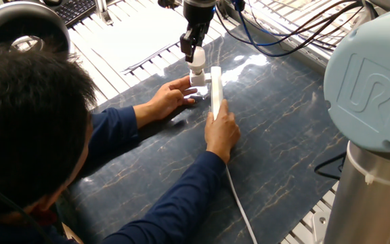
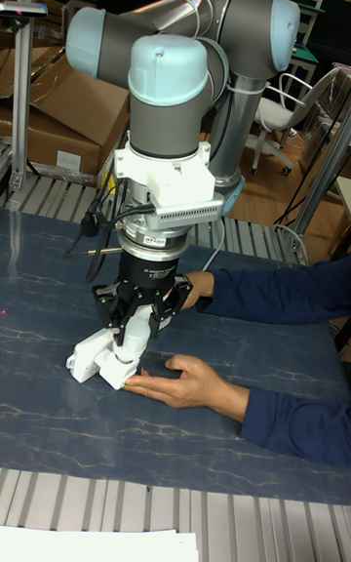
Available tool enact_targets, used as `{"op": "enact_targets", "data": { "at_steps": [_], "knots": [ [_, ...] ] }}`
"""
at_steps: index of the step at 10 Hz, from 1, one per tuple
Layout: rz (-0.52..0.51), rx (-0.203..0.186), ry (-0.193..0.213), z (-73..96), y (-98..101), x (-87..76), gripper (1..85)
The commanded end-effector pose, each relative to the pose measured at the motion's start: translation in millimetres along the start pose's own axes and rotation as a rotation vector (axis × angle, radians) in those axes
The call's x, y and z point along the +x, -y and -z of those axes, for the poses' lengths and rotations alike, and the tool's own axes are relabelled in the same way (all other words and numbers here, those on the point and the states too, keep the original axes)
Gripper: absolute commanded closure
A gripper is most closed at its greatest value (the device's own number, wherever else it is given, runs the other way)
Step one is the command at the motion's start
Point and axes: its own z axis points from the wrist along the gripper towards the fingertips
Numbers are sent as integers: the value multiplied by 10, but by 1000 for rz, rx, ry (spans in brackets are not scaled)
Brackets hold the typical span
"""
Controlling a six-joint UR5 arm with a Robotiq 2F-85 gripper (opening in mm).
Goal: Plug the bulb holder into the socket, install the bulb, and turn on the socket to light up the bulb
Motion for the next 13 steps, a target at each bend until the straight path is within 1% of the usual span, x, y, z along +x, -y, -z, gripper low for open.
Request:
{"op": "enact_targets", "data": {
  "at_steps": [1,7,9,10,13],
  "knots": [
    [4,-20,16,9,-42,-39,343],
    [26,-19,15,13,-74,-50,307],
    [55,2,5,17,-36,-53,303],
    [88,22,2,19,18,-47,303],
    [94,31,-6,31,38,-37,307]
  ]
}}
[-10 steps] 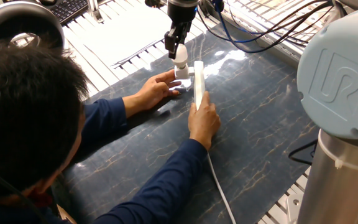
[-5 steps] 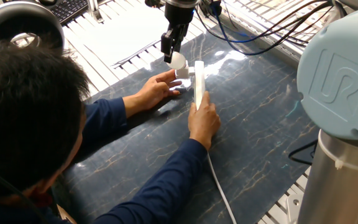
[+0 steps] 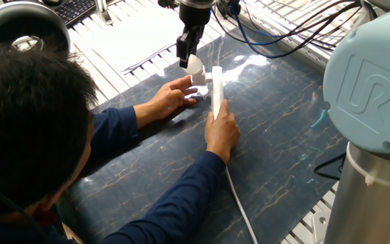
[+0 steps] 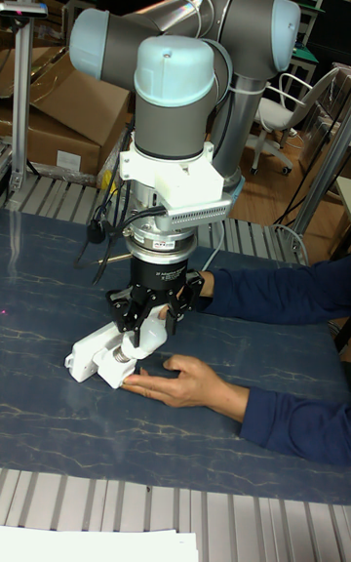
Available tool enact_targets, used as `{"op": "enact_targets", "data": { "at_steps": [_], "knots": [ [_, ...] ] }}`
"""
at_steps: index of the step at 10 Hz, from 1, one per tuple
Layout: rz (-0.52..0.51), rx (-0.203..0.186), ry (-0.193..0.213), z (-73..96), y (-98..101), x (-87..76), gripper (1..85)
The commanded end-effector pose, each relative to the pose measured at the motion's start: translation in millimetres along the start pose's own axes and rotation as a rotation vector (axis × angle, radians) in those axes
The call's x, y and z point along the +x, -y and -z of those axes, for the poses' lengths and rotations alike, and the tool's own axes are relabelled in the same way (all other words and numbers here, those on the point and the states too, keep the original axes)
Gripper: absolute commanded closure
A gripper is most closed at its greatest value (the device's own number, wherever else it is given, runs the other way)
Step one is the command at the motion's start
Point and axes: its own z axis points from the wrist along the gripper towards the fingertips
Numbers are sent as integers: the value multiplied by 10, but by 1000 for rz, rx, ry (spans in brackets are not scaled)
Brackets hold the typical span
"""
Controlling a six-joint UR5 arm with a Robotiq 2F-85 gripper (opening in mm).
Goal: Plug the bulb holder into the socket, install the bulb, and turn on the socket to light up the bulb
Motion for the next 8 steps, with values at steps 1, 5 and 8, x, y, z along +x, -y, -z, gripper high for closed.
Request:
{"op": "enact_targets", "data": {
  "at_steps": [1,5,8],
  "knots": [
    [17,10,1,27,24,-12,307],
    [23,96,-5,93,204,-35,307],
    [36,146,-16,179,270,-53,307]
  ]
}}
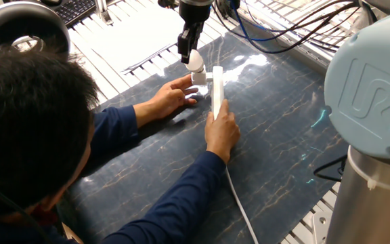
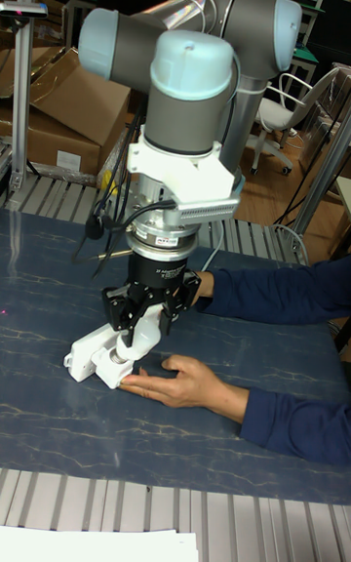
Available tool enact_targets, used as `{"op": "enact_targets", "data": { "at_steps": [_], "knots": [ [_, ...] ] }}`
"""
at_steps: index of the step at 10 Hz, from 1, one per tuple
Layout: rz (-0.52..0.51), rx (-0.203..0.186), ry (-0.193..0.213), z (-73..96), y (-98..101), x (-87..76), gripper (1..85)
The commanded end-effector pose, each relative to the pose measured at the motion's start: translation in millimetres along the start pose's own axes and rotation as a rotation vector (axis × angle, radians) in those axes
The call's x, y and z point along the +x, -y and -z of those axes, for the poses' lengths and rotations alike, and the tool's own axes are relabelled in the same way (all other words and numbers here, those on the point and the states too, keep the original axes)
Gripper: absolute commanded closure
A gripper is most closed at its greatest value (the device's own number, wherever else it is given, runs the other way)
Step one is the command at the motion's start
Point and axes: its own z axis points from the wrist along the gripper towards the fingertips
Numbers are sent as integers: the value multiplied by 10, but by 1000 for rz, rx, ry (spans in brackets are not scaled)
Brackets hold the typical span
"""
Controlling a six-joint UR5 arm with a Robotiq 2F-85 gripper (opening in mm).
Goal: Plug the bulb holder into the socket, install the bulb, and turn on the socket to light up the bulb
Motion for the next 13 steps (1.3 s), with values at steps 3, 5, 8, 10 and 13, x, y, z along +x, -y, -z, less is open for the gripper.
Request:
{"op": "enact_targets", "data": {
  "at_steps": [3,5,8,10,13],
  "knots": [
    [18,60,-9,96,106,-26,307],
    [16,64,-15,120,99,-19,310],
    [2,56,-26,199,-5,-8,313],
    [-6,60,-37,237,-36,-19,310],
    [-42,41,-56,314,-209,-39,303]
  ]
}}
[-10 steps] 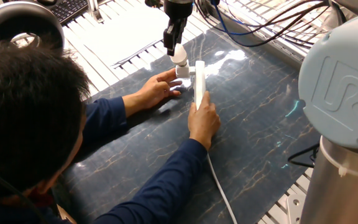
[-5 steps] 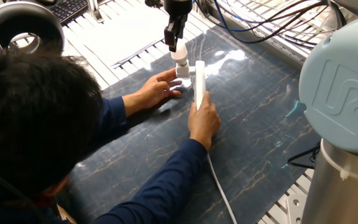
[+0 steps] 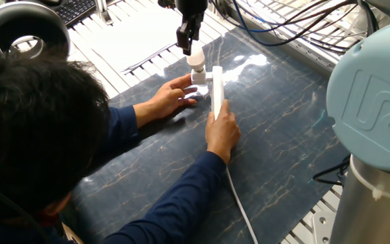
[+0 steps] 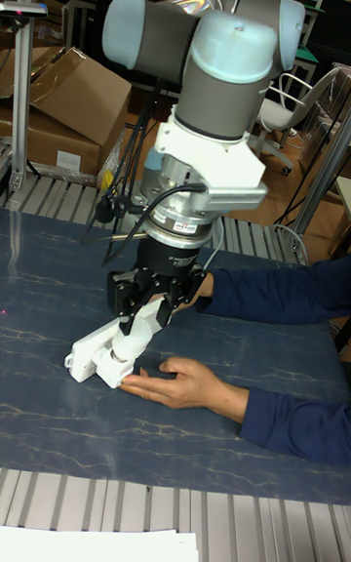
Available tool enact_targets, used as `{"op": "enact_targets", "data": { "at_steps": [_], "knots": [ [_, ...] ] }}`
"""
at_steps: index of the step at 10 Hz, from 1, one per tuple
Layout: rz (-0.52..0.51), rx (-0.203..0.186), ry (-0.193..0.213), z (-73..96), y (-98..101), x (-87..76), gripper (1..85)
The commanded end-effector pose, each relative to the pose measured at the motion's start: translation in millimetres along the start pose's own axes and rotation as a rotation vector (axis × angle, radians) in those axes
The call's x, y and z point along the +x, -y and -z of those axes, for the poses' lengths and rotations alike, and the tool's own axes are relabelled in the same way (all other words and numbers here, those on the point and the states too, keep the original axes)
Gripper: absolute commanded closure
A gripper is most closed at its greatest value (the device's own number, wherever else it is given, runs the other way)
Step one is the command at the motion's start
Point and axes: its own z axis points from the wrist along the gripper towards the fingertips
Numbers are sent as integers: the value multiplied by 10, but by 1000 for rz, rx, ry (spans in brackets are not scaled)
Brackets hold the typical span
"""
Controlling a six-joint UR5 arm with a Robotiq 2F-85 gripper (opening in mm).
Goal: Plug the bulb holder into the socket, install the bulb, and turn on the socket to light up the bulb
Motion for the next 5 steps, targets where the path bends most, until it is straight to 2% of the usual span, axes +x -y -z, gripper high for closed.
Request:
{"op": "enact_targets", "data": {
  "at_steps": [1,3,5],
  "knots": [
    [-52,-52,-8,131,-254,-47,303],
    [-50,-10,-26,184,-257,-92,317],
    [-56,-6,-30,191,-266,-103,337]
  ]
}}
